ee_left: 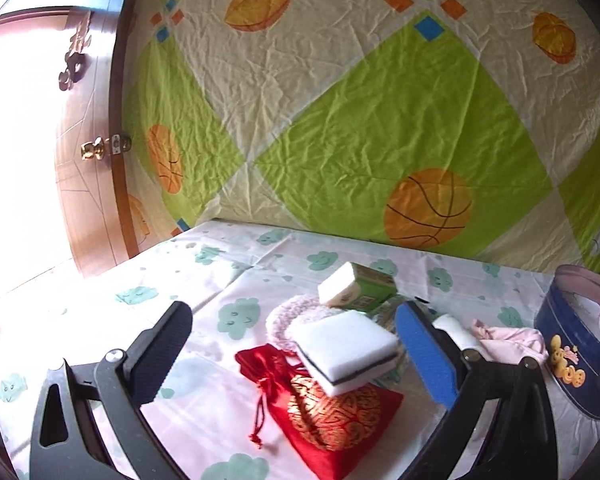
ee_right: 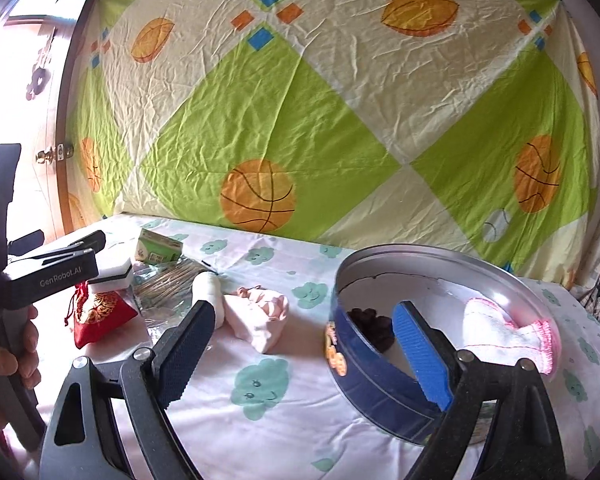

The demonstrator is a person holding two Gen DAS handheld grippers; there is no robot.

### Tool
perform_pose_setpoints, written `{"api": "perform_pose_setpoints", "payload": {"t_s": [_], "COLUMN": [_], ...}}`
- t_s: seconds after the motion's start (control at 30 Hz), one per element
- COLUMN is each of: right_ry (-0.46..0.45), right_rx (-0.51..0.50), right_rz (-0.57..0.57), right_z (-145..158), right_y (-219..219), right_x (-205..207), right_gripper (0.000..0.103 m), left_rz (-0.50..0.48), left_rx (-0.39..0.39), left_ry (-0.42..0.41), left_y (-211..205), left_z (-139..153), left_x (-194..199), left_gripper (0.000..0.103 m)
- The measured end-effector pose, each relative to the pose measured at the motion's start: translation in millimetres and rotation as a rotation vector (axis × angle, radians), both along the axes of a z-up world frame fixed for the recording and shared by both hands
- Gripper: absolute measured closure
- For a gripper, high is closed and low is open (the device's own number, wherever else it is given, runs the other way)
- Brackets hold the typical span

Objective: Organize soft objects
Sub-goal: 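Grasp the clear plastic bag with the right tool while the left tool grasps the white sponge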

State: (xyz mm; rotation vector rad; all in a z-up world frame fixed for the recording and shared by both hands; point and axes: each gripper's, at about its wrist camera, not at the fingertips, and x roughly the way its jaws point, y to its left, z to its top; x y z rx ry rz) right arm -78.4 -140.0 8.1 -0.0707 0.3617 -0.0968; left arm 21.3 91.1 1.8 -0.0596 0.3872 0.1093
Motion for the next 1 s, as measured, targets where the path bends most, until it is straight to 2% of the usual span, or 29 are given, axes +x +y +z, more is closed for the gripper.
{"api": "perform_pose_setpoints", "payload": {"t_s": [0.1,0.17,0.4,0.53,0.63,0.7,0.73,0.87,1.0], "right_ry": [0.049,0.097,0.320,0.421,0.493,0.530,0.550,0.539,0.534], "right_rx": [0.025,0.035,0.064,0.092,0.083,0.073,0.062,0.028,0.065], "right_rz": [0.063,0.112,0.255,0.287,0.302,0.321,0.322,0.339,0.353], "right_z": [-3.7,-8.3,-32.8,-46.4,-56.7,-61.9,-64.7,-62.4,-60.2], "right_y": [14.2,26.5,60.2,70.8,81.8,88.2,90.7,96.7,90.3], "right_x": [11.7,22.1,73.5,104.6,119.8,124.8,126.7,123.1,116.1], "right_gripper": [0.011,0.016,0.017,0.018,0.031,0.032,0.035,0.052,0.055], "left_rz": [0.057,0.093,0.188,0.180,0.158,0.133,0.122,0.088,0.070], "left_rx": [-0.033,-0.057,-0.157,-0.215,-0.224,-0.216,-0.207,-0.169,-0.152], "left_ry": [0.021,0.037,0.104,0.135,0.139,0.132,0.128,0.110,0.095], "left_y": [22.2,36.4,74.6,82.0,78.9,73.4,70.3,59.4,54.0], "left_z": [-1.8,-3.4,-12.4,-17.7,-18.3,-16.6,-15.8,-13.0,-11.4], "left_x": [7.1,10.6,21.2,24.6,24.4,24.9,24.8,24.2,22.6], "left_gripper": [0.000,0.000,0.000,0.000,0.000,0.000,0.000,0.000,0.000]}}
